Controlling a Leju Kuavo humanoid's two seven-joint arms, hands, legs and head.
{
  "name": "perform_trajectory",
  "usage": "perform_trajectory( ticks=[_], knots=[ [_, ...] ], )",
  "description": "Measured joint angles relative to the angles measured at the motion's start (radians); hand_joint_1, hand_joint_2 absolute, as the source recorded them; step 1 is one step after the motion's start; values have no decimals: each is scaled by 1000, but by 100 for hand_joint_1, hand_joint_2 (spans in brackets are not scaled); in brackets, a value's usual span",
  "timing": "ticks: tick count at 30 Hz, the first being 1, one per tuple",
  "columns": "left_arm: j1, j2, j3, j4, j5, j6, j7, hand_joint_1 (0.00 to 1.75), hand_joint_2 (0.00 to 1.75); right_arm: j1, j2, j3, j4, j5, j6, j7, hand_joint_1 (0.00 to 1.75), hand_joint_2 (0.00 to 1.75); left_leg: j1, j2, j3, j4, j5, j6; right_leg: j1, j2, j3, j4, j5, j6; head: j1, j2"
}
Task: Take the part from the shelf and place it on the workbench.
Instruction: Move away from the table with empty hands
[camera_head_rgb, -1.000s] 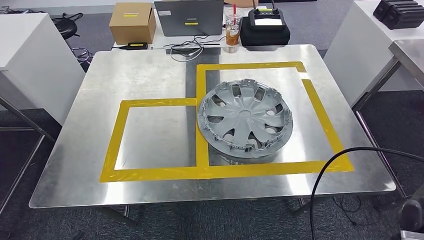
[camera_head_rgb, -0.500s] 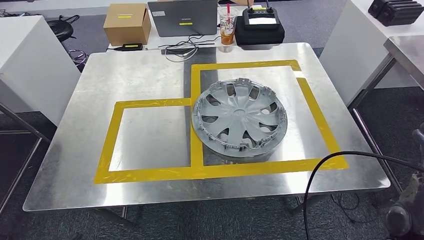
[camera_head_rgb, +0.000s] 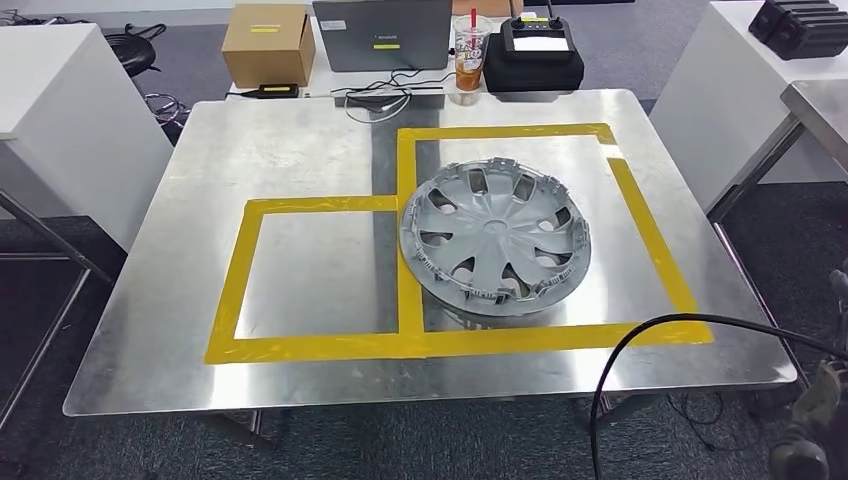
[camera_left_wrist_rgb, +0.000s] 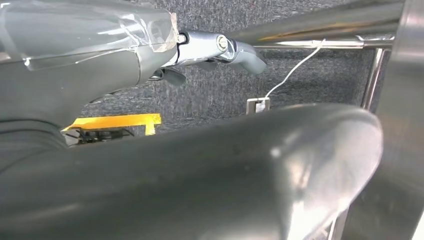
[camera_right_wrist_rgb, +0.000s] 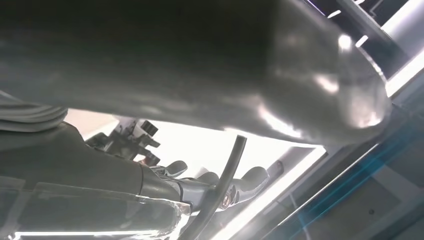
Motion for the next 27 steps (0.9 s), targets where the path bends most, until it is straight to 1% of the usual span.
perform_trajectory(
  ticks=[1, 2, 3, 4, 5, 6, 8, 9, 10, 11, 12, 13, 14, 15, 16, 17, 18, 19, 20, 21, 22, 23, 24, 25, 26, 27],
  knots=[
    [2, 0, 0, -3, -4, -1, -4, 0, 0, 1, 2, 0, -2, -5, 1, 0, 0, 0, -2, 0, -4, 3, 0, -4, 2, 0, 5, -12, 5, -7, -1, 0],
    [3, 0, 0, -5, -8, -1, -8, 0, 0, 2, 5, 1, -3, -10, 3, 1, 0, 0, -4, -1, -6, 6, 0, -7, 4, 1, 4, -11, 10, -12, -1, 0],
    [5, 1, 0, -7, -10, 0, -10, 0, 0, 3, 8, 1, -3, -14, 6, 1, 0, 0, -2, -1, -8, 7, 1, -11, 1, 1, 1, -10, 13, -18, -1, 0],
    [7, 0, 0, -9, -13, 0, -12, 0, 0, 4, 11, 1, -3, -17, 10, 2, 0, 0, -1, 0, -11, 14, -6, -15, -1, 1, -1, -11, 17, -23, -1, 0],
    [9, 1, 0, -10, -15, 1, -13, 0, 0, 5, 14, 1, -3, -20, 14, 2, 0, 0, 1, 0, -18, 34, -26, -21, -4, 0, -4, -12, 21, -29, -3, 0],
    [10, 1, 0, -11, -14, 2, -13, 0, 0, 7, 17, 1, -3, -22, 18, 3, 0, 0, 4, 0, -32, 72, -60, -28, -7, 0, -9, -14, 25, -35, -4, 0],
    [12, 2, 0, -11, -9, 3, -11, 0, 0, 13, 25, 1, -3, -24, 28, 6, 0, 0, 11, 0, -76, 200, -147, -40, -5, -1, -22, -13, 35, -40, -7, 0],
    [13, 2, 0, -11, -5, 3, -9, 0, 0, 17, 29, 1, -3, -26, 34, 7, 0, 0, 14, 0, -94, 259, -177, -42, -5, -2, -30, -13, 41, -41, -8, 0],
    [14, 2, 0, -11, -1, 3, -7, 0, 0, 21, 33, 1, -3, -27, 40, 8, 0, 0, 15, 0, -99, 292, -192, -44, -4, -2, -38, -12, 47, -40, -8, 0],
    [14, 2, 0, -11, 3, 3, -4, 0, 0, 24, 38, 1, -3, -28, 46, 10, 0, 0, 16, 0, -82, 282, -185, -43, -3, -1, -45, -12, 53, -39, -8, 0],
    [15, 2, 0, -11, 6, 3, -2, 0, 0, 28, 42, 1, -3, -29, 50, 10, 0, 0, 17, 0, -46, 232, -164, -41, -3, -1, -51, -12, 59, -37, -8, 0],
    [15, 2, 0, -12, 9, 3, -1, 0, 0, 31, 45, 1, -3, -30, 54, 10, 0, 0, 17, 0, 6, 154, -136, -37, -3, -1, -56, -12, 65, -35, -8, 0],
    [15, 3, 0, -12, 11, 3, 0, 0, 0, 34, 48, 1, -4, -31, 57, 10, 0, 0, 15, 0, 54, 76, -114, -34, -1, 0, -58, -13, 71, -31, -7, 0],
    [15, 3, 0, -13, 14, 3, 1, 0, 0, 36, 51, 1, -4, -33, 61, 11, 0, 0, 12, -1, 87, 19, -99, -29, -1, 0, -59, -14, 78, -26, -7, 0],
    [15, 3, 0, -13, 16, 3, 3, 0, 0, 38, 54, 1, -5, -33, 66, 13, 0, 0, 8, -1, 102, -11, -91, -24, -1, -1, -59, -15, 84, -20, -7, 0],
    [16, 3, 0, -14, 19, 3, 5, 0, 0, 41, 57, 1, -5, -34, 70, 15, 0, 0, 3, -1, 100, -17, -88, -19, -1, -1, -59, -18, 91, -13, -6, 0],
    [17, 3, 0, -16, 21, 2, 7, 0, 0, 44, 59, 1, -6, -34, 74, 17, 0, 0, 0, -1, 94, -18, -79, -12, -2, -2, -59, -22, 100, -5, -7, 0],
    [19, 3, 0, -18, 23, 2, 9, 0, 0, 47, 60, 1, -6, -34, 78, 19, 0, 0, 2, 2, 89, -21, -68, -5, -3, -1, -62, -23, 104, 0, -7, 0],
    [20, 3, 0, -20, 25, 1, 10, 0, 0, 51, 62, 0, -7, -34, 82, 21, 0, 0, 3, 4, 80, -26, -54, 4, -2, -1, -70, -14, 93, 0, -6, 0],
    [20, 2, 1, -21, 28, 1, 11, 0, 0, 54, 63, 0, -7, -34, 86, 23, 0, 0, 5, 6, 69, -32, -39, 11, -1, -1, -84, 12, 67, -4, -5, 0],
    [20, 1, 1, -21, 29, 0, 12, 0, 0, 56, 64, 0, -7, -34, 89, 24, 0, 0, 6, 8, 56, -35, -25, 17, -1, -1, -102, 59, 24, -11, -3, 0],
    [20, 1, 1, -21, 30, 0, 13, 0, 0, 58, 65, -1, -7, -34, 91, 26, 0, 0, 3, 9, 41, -35, -13, 21, 0, -1, -121, 123, -24, -17, -2, 0],
    [20, 0, 1, -21, 30, 0, 14, 0, 0, 59, 66, -1, -7, -35, 92, 27, 0, 0, 0, 10, 27, -33, -2, 22, 0, -1, -135, 190, -62, -18, -1, 0],
    [21, 0, 1, -21, 30, 0, 14, 0, 0, 60, 67, -1, -6, -34, 94, 30, 0, 0, -3, 11, 12, -31, 8, 23, 0, -1, -138, 241, -85, -15, -1, 0],
    [21, 0, 1, -21, 30, 0, 14, 0, 0, 61, 68, -1, -6, -34, 98, 34, 0, 0, -5, 12, -2, -27, 17, 23, 0, -1, -125, 261, -88, -9, -1, 0],
    [21, 0, 2, -21, 30, 0, 15, 0, 0, 62, 70, -1, -5, -34, 104, 39, 0, 0, -6, 12, -15, -22, 25, 23, 1, -1, -92, 240, -76, -2, -1, 0]
  ],
)
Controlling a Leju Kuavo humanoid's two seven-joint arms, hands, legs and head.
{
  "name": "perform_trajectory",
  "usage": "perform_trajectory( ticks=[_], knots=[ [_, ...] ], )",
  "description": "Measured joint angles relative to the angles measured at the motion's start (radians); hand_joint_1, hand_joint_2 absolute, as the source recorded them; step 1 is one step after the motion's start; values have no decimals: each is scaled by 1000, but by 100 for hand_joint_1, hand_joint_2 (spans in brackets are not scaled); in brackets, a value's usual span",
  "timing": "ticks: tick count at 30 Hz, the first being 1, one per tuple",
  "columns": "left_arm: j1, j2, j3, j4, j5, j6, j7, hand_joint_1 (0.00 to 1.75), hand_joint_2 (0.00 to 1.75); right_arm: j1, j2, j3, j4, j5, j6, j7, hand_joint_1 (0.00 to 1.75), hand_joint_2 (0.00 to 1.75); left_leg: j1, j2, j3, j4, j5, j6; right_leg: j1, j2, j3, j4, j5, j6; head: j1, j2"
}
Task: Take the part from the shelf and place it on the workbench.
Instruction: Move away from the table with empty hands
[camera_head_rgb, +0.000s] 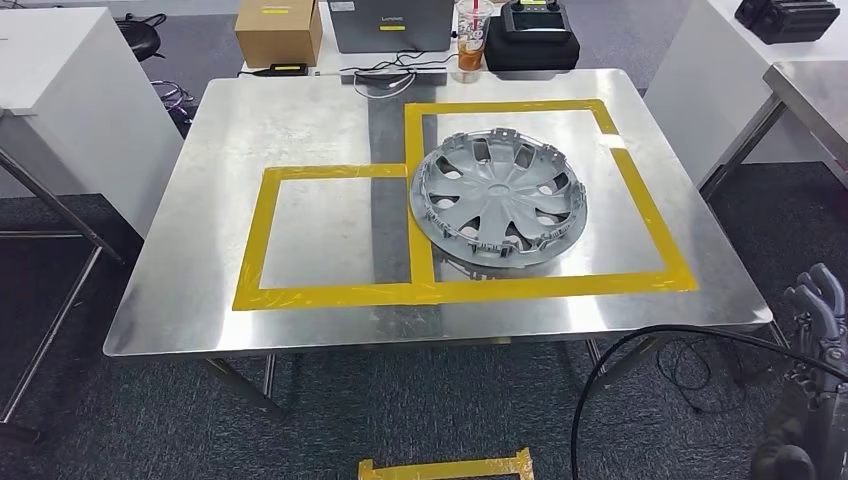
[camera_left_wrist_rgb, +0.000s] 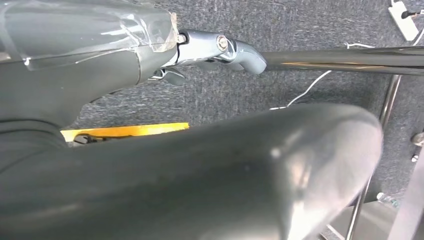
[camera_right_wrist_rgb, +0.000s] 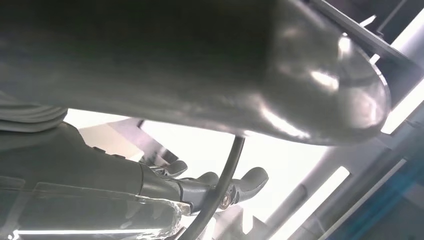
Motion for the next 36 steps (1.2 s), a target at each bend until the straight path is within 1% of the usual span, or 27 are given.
perform_trajectory(
  ticks=[1, 3, 4, 5, 7, 8, 10, 12, 13, 14, 15, 16, 17, 19, 20, 22, 24, 25, 27, 28, 29, 30, 31, 32, 34, 35, 36],
  knots=[
    [0, 0, 0, 0, 0, 0, 0, 0, 0, 1, 2, 0, 1, 0, 6, 5, 0, 0, -1, 0, -13, 6, 7, -2, 0, 0, 51, -59, 18, 5, 0, 0],
    [0, -1, 1, 0, 0, 0, 0, 0, 0, 1, 5, 0, 2, 0, 17, 12, 0, 0, -1, -1, -33, 18, 20, -8, 5, 0, 156, -208, 27, 1, -1, 0],
    [1, -2, 1, 0, 2, 0, 0, 0, 0, 2, 7, 0, 2, 0, 19, 13, 0, 0, -1, -1, -39, 22, 26, -13, 8, 0, 185, -257, 24, -6, -1, 0],
    [2, -3, 1, 0, 3, 0, 1, 0, 0, 3, 8, -1, 3, 0, 22, 16, 0, 0, 0, -1, -41, 24, 32, -19, 12, 0, 196, -279, 19, -13, 0, 0],
    [4, -3, 2, -1, 8, 0, 3, 0, 0, 5, 14, -4, 5, 0, 31, 23, 0, 0, 2, -2, -46, 24, 44, -32, 13, 0, 186, -285, 33, -25, 4, 0],
    [6, -4, 2, -1, 9, 0, 4, 0, 0, 5, 17, -5, 7, 1, 36, 27, 0, 0, 3, -4, -53, 29, 35, -39, 11, -1, 177, -286, 42, -33, 5, 0],
    [9, -4, 3, -2, 10, 0, 5, 0, 0, 7, 27, -8, 12, 2, 47, 37, 0, 0, 9, -8, -78, 87, -38, -54, 4, -3, 154, -289, 65, -44, 5, 0],
    [11, -3, 3, -2, 10, 0, 5, 0, 0, 9, 36, -12, 17, 2, 53, 44, 0, 0, 17, -9, -108, 208, -139, -68, 3, -4, 126, -287, 88, -47, 2, 0],
    [10, -3, 3, -2, 10, 0, 5, 0, 0, 9, 40, -13, 20, 3, 55, 46, 0, 0, 21, -9, -115, 265, -165, -73, 3, -4, 113, -286, 99, -45, 2, 0],
    [10, -3, 2, -2, 9, 0, 5, 0, 0, 9, 44, -15, 23, 3, 56, 46, 0, 0, 25, -9, -111, 299, -166, -76, 3, -3, 100, -285, 110, -43, 2, 0],
    [9, -3, 2, -2, 9, 0, 5, 0, 0, 10, 47, -16, 26, 3, 57, 47, 0, 0, 28, -9, -89, 299, -146, -78, 2, -3, 86, -282, 121, -40, 2, 0],
    [9, -2, 2, -2, 8, 0, 5, 0, 0, 10, 50, -18, 28, 3, 59, 50, 0, 0, 30, -9, -48, 261, -115, -79, 2, -3, 74, -279, 130, -36, 2, 0],
    [9, -2, 2, -2, 7, 0, 4, 0, 0, 11, 53, -21, 30, 5, 62, 52, 0, 0, 31, -10, 6, 195, -93, -78, 1, -2, 63, -276, 138, -32, 2, 0],
    [9, -1, 2, -2, 2, 0, 0, 0, 0, 13, 61, -31, 35, 11, 73, 58, 0, 0, 27, -13, 109, 49, -95, -70, 1, -2, 51, -274, 154, -19, 2, 0],
    [8, -1, 2, -1, 0, 1, -2, 0, 0, 13, 65, -36, 37, 16, 80, 60, 0, 0, 24, -15, 133, 6, -107, -64, 1, -3, 49, -275, 163, -12, 1, 0],
    [9, -1, 2, -1, -4, 1, -7, 0, 0, 14, 72, -47, 44, 25, 94, 63, 0, 0, 17, -15, 131, -13, -104, -47, 1, -4, 49, -281, 180, 2, -1, 0],
    [8, -2, 2, -1, -7, 1, -10, 0, 0, 18, 79, -63, 55, 41, 111, 67, 0, 0, 18, -10, 111, -22, -79, -26, 1, -3, 32, -263, 160, 3, 0, 0],
    [8, -2, 2, -1, -8, 1, -11, 0, 0, 19, 81, -73, 65, 51, 123, 72, 0, 0, 19, -6, 98, -27, -63, -16, 1, -2, 17, -229, 125, -2, 2, 0],
    [7, -4, 2, -1, -14, 4, -17, 0, 0, 20, 86, -98, 102, 71, 163, 94, 0, 0, 15, -2, 67, -27, -35, -6, 1, -1, -20, -107, 27, -15, 5, 0],
    [7, -4, 2, 0, -19, 7, -20, 0, 0, 20, 91, -113, 128, 77, 193, 108, 0, 0, 12, -1, 52, -27, -23, -5, 1, -1, -31, -42, -4, -14, 5, 0],
    [7, -5, 2, 2, -24, 10, -24, 0, 0, 20, 96, -131, 159, 82, 226, 119, 0, 0, 9, 0, 38, -25, -12, -4, 1, -1, -32, 5, -14, -9, 5, 0],
    [7, -6, 2, 4, -29, 13, -28, 0, 0, 19, 103, -150, 191, 89, 259, 127, 0, 0, 6, 0, 23, -23, 0, -3, 1, -1, -16, 19, -4, 0, 5, 0],
    [7, -6, 2, 6, -32, 14, -31, 0, 0, 18, 109, -169, 224, 97, 293, 139, 0, 0, 4, 0, 9, -21, 11, -4, 1, -1, 18, -5, 18, 8, 5, 0],
    [7, -7, 2, 8, -37, 15, -34, 0, 0, 14, 116, -190, 259, 107, 328, 157, 0, 0, 2, 0, -4, -17, 22, -5, 3, -1, 71, -65, 38, 11, 5, 0],
    [6, -8, 2, 13, -50, 15, -43, 0, 0, 3, 130, -237, 345, 146, 399, 203, 0, 0, -1, -1, -23, -8, 38, -12, 10, -2, 190, -229, 38, -1, 3, 0],
    [5, -8, 2, 16, -60, 17, -49, 0, 0, -1, 136, -264, 401, 184, 426, 221, 0, 0, -1, -2, -27, -5, 45, -16, 14, -2, 227, -287, 27, -10, 3, 0],
    [4, -9, 2, 19, -72, 19, -57, 0, 0, -4, 140, -290, 460, 233, 440, 229, 0, 0, 0, -4, -29, -3, 53, -22, 18, -4, 245, -319, 18, -18, 3, 0]
  ],
)
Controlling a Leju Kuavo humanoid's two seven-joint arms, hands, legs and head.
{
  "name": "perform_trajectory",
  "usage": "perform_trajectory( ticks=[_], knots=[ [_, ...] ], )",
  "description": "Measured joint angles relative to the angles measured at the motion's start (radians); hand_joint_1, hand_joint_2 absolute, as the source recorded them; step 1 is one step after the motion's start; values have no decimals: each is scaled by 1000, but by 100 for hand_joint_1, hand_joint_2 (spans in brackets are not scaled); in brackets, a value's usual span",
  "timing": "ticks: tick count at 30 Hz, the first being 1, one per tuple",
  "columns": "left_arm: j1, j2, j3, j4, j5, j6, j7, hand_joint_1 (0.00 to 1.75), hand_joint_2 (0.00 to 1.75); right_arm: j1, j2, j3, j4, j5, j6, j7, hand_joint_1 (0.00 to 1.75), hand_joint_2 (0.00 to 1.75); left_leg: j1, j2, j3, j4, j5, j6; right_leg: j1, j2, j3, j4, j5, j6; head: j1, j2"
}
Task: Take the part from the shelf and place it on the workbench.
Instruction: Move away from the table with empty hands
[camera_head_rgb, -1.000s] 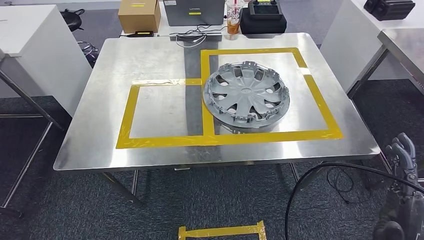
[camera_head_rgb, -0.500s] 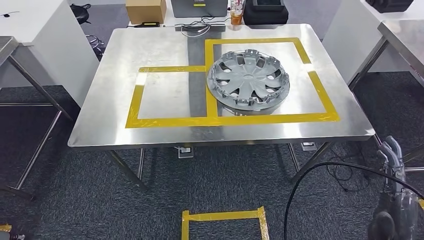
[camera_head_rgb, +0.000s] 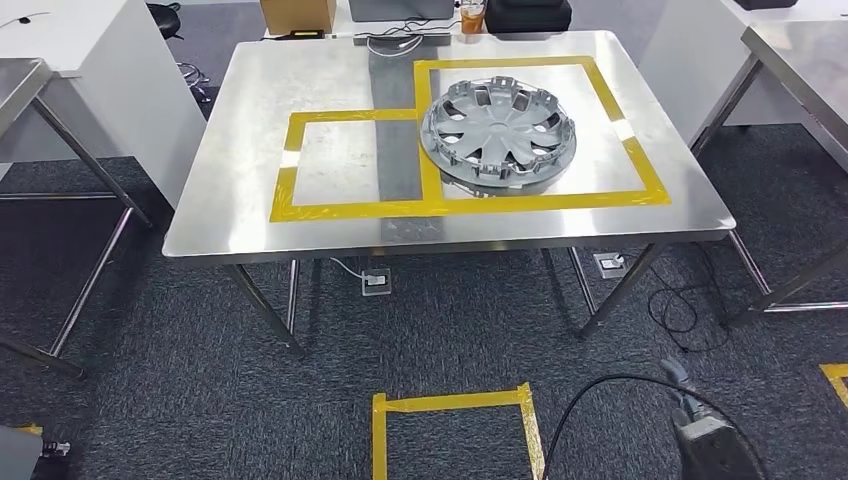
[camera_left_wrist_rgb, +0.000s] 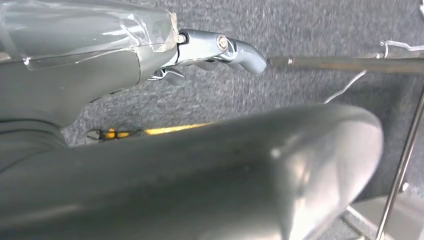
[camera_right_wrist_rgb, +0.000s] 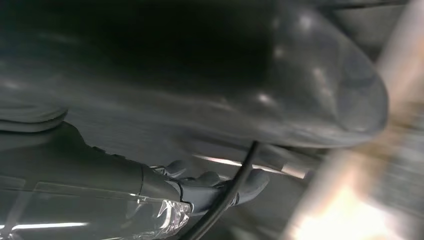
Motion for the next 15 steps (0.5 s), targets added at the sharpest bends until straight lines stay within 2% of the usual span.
perform_trajectory(
  ticks=[2, 3, 4, 5, 6, 7, 8, 9, 10, 11, 12, 13, 14, 15],
  knots=[
    [-1, -1, 0, 7, -32, 11, -19, 0, 0, -3, 3, -57, 147, 133, -2, -4, 0, 0, 3, -8, -8, 2, 8, -12, -1, -8, -7, -8, 11, -14, 2, 0],
    [-1, -1, 1, 12, -50, 18, -30, 0, 0, -6, 3, -86, 222, 204, -6, -8, 0, 0, 5, -10, -16, 16, -12, -19, -3, -15, -16, -9, 20, -23, 1, 0],
    [-2, -1, 1, 17, -67, 25, -40, 0, 0, -8, 4, -118, 295, 275, -4, -8, 0, 0, 8, -12, -28, 44, -49, -25, -7, -22, -26, -10, 31, -31, -1, 0],
    [-2, 0, 1, 21, -83, 30, -49, 0, 0, -11, 6, -150, 355, 333, 7, -1, 0, 0, 13, -12, -43, 94, -103, -32, -9, -30, -40, -10, 41, -36, -2, 0],
    [-3, 0, 1, 25, -96, 33, -57, 0, 0, -12, 10, -181, 403, 381, 25, 11, 0, 0, 18, -11, -58, 157, -156, -39, -9, -36, -54, -9, 52, -38, -5, 0],
    [-5, 0, 1, 29, -108, 34, -63, 0, 0, -14, 14, -210, 441, 421, 46, 24, 0, 0, 22, -11, -69, 221, -193, -45, -9, -44, -68, -8, 62, -37, -6, 0],
    [-7, 0, 1, 32, -119, 34, -69, 0, 0, -18, 19, -236, 473, 455, 68, 34, 0, 0, 26, -10, -71, 272, -206, -50, -9, -51, -84, -4, 72, -36, -6, 0],
    [-9, 1, 1, 35, -130, 34, -75, 0, 0, -21, 23, -259, 501, 485, 91, 43, 0, 0, 30, -9, -59, 293, -192, -54, -9, -57, -101, 1, 81, -34, -6, 0],
    [-12, 1, 1, 38, -140, 35, -82, 0, 0, -27, 25, -278, 527, 513, 113, 51, 0, 0, 33, -8, -30, 278, -163, -55, -10, -61, -116, 9, 88, -30, -6, 0],
    [-15, 2, 0, 41, -150, 35, -90, 0, 0, -35, 25, -294, 554, 540, 132, 58, 0, 0, 35, -6, 17, 228, -133, -54, -10, -64, -130, 18, 95, -26, -6, 0],
    [-17, 3, -3, 43, -160, 37, -97, 0, 0, -44, 23, -308, 585, 567, 146, 65, 0, 0, 36, -4, 74, 155, -123, -51, -9, -65, -141, 25, 100, -21, -6, 0],
    [-19, 3, -6, 45, -169, 41, -104, 0, 0, -55, 19, -318, 619, 593, 154, 70, 0, 0, 34, -3, 127, 78, -129, -46, -8, -65, -149, 30, 106, -15, -5, 0],
    [-20, 4, -9, 47, -176, 46, -109, 0, 0, -67, 11, -325, 657, 620, 154, 71, 0, 0, 31, -1, 162, 20, -143, -41, -7, -67, -153, 32, 114, -9, -5, 0],
    [-22, 4, -13, 49, -183, 51, -112, 0, 0, -80, 0, -328, 699, 646, 148, 67, 0, 0, 28, 1, 178, -14, -158, -36, -7, -68, -155, 32, 123, -3, -5, 0]
  ],
)
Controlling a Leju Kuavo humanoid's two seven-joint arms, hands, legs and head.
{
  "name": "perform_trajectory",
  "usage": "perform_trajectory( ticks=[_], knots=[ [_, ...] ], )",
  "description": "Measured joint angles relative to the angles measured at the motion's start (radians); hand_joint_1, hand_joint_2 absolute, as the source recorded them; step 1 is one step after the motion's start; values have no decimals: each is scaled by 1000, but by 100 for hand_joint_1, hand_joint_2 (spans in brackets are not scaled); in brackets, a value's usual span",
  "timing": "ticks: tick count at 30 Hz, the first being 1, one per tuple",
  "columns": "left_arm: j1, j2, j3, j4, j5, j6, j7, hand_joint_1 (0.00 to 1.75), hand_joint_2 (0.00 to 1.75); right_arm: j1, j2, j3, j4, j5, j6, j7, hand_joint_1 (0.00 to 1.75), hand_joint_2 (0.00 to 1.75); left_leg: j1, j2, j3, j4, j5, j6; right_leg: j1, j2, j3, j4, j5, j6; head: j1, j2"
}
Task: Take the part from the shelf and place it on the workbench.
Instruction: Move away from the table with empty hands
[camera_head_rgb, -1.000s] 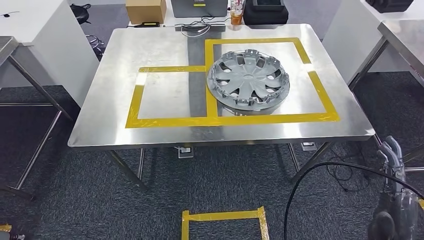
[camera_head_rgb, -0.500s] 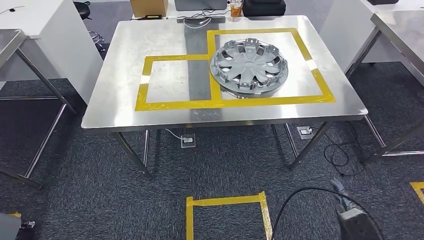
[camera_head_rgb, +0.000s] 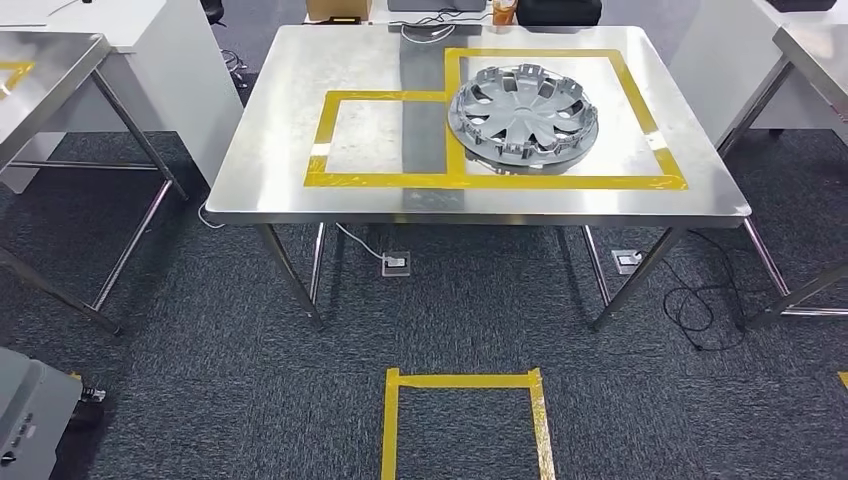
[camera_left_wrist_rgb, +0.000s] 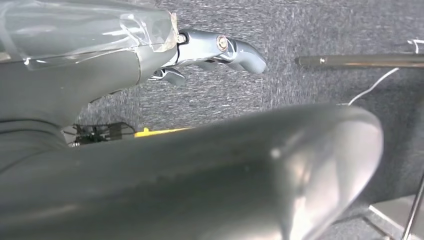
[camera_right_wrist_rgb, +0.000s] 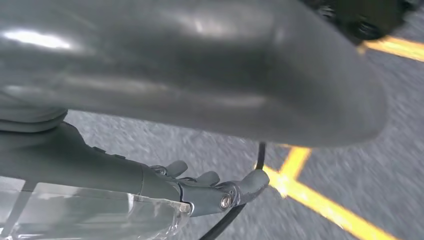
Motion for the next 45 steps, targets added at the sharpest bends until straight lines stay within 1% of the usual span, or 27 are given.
perform_trajectory(
  ticks=[2, 3, 5, 7, 8, 9, 10, 12, 14, 15, 17, 19, 22, 23, 24, 25, 28, 30, 32, 34, 35, 37, 39, 40, 41, 43, 45],
  knots=[
    [-4, -1, -6, 6, -7, 11, -2, 0, 0, -24, -28, 2, 93, 50, -28, -19, 0, 0, -4, 3, -8, -16, 10, 15, -3, 0, -5, -3, 17, 13, 0, 0],
    [-7, -2, -9, 9, -8, 14, -3, 0, 0, -34, -42, 5, 138, 68, -44, -30, 0, 0, -3, 4, -16, -21, 23, 24, -5, 9, -12, 4, 10, 15, 1, 0],
    [-12, -3, -17, 15, -10, 19, -3, 0, 0, -47, -66, 10, 213, 88, -68, -42, 0, 0, -1, 3, -43, -30, 56, 39, -7, 37, -41, 70, -58, 8, 4, 0],
    [-14, -4, -24, 21, -10, 20, -3, 0, 0, -56, -86, 11, 271, 92, -77, -45, 0, 0, -4, -1, -77, -29, 83, 44, -8, 59, -76, 201, -150, 2, 6, 0],
    [-14, -5, -26, 25, -10, 20, -3, 0, 0, -61, -94, 12, 295, 92, -79, -45, 0, 0, -6, -3, -93, -27, 95, 45, -8, 63, -83, 259, -172, 6, 7, 0],
    [-15, -5, -28, 28, -10, 20, -3, 0, 0, -65, -100, 13, 315, 92, -81, -46, 0, 0, -7, -4, -108, -24, 106, 44, -8, 64, -78, 291, -171, 15, 7, 0],
    [-15, -6, -30, 30, -10, 20, -3, 0, 0, -69, -106, 14, 331, 92, -83, -49, 0, 0, -8, -6, -124, -19, 117, 42, -9, 64, -56, 287, -152, 26, 7, 0],
    [-15, -6, -33, 33, -9, 18, -3, 0, 0, -78, -118, 20, 362, 95, -92, -62, 0, 0, -8, -9, -155, -1, 132, 36, -11, 68, 41, 169, -113, 39, 8, 0],
    [-15, -6, -36, 35, -9, 16, -3, 0, 0, -90, -135, 31, 399, 107, -119, -79, 0, 0, -12, -11, -181, 18, 143, 26, -10, 75, 133, 23, -121, 29, 7, 0],
    [-15, -6, -37, 35, -10, 17, -3, 0, 0, -98, -145, 39, 424, 117, -141, -84, 0, 0, -13, -11, -188, 23, 148, 20, -7, 77, 152, -16, -134, 20, 6, 0],
    [-15, -6, -38, 38, -18, 22, -3, 0, 0, -115, -165, 59, 491, 145, -192, -85, 0, 0, -11, -11, -193, 25, 160, 8, -5, 75, 146, -26, -133, 1, 4, 0],
    [-14, -5, -38, 45, -35, 32, -3, 0, 0, -138, -188, 86, 573, 179, -231, -75, 0, 0, -6, -11, -205, 51, 131, -3, -7, 70, 133, -26, -118, -19, 2, 0],
    [-20, -2, -41, 64, -58, 55, -3, 0, 0, -174, -217, 133, 700, 221, -264, -47, 0, 0, -1, -10, -255, 215, -2, -17, -6, 63, 109, -24, -95, -30, -3, 0],
    [-22, 1, -42, 74, -64, 65, -3, 0, 0, -185, -223, 150, 739, 228, -272, -37, 0, 0, 0, -10, -268, 274, -28, -20, -4, 62, 100, -23, -90, -30, -3, 0],
    [-24, 3, -44, 85, -69, 74, -3, 0, 0, -194, -228, 164, 774, 232, -277, -29, 0, 0, 0, -10, -267, 304, -33, -20, -3, 61, 93, -20, -85, -29, -3, 0],
    [-25, 6, -45, 95, -73, 82, -3, 0, 0, -203, -231, 176, 804, 233, -281, -24, 0, 0, 0, -10, -247, 295, -21, -18, -1, 60, 87, -17, -83, -28, -3, 0],
    [-27, 19, -47, 117, -81, 92, -2, 0, 0, -223, -235, 197, 871, 231, -285, -19, 0, 0, -5, -8, -112, 102, 40, 4, 5, 59, 83, -12, -78, -24, -2, 0],
    [-29, 29, -48, 129, -83, 98, 1, 0, 0, -236, -240, 202, 910, 223, -288, -18, 0, 0, -14, -7, -66, 21, 46, 19, 5, 57, 81, -11, -72, -16, -2, 0],
    [-31, 34, -49, 139, -84, 106, 5, 0, 0, -249, -247, 203, 940, 213, -292, -17, 0, 0, -18, -7, -67, 8, 51, 26, 4, 55, 77, -12, -66, -6, -2, 0],
    [-33, 36, -49, 147, -84, 109, 6, 0, 0, -256, -254, 203, 960, 209, -295, -17, 0, 0, -14, -5, -67, -9, 65, 38, 4, 58, 61, 11, -81, -3, -1, 0],
    [-35, 37, -49, 151, -84, 109, 6, 0, 0, -259, -257, 203, 968, 209, -296, -17, 0, 0, -11, -4, -68, -17, 72, 43, 4, 60, 40, 51, -103, -4, 0, 0],
    [-37, 36, -49, 159, -85, 109, 7, 0, 0, -260, -264, 203, 981, 208, -297, -17, 0, 0, -9, -4, -75, -20, 79, 47, 0, 65, -28, 189, -163, -7, 1, 0],
    [-37, 36, -49, 167, -85, 110, 7, 0, 0, -261, -269, 203, 989, 203, -300, -17, 0, 0, -9, -5, -82, -17, 81, 46, -6, 67, -78, 292, -191, 4, 2, 0],
    [-38, 36, -49, 171, -85, 110, 6, 0, 0, -261, -271, 202, 993, 198, -302, -17, 0, 0, -8, -5, -83, -14, 80, 44, -10, 67, -75, 288, -180, 15, 2, 0],
    [-38, 37, -49, 175, -86, 111, 4, 0, 0, -261, -274, 200, 996, 191, -305, -17, 0, 0, -6, -7, -84, -9, 79, 41, -16, 67, -52, 241, -154, 28, 2, 0],
    [-39, 38, -51, 184, -86, 114, 0, 0, 0, -262, -278, 191, 1002, 175, -314, -13, 0, 0, -5, -9, -89, 8, 71, 30, -24, 69, 17, 97, -97, 47, 3, 0],
    [-39, 41, -54, 190, -80, 117, -2, 0, 0, -264, -285, 176, 1009, 153, -320, -7, 0, 0, -8, -11, -101, 26, 65, 18, -24, 73, 46, 23, -75, 39, 3, 0]
  ],
)
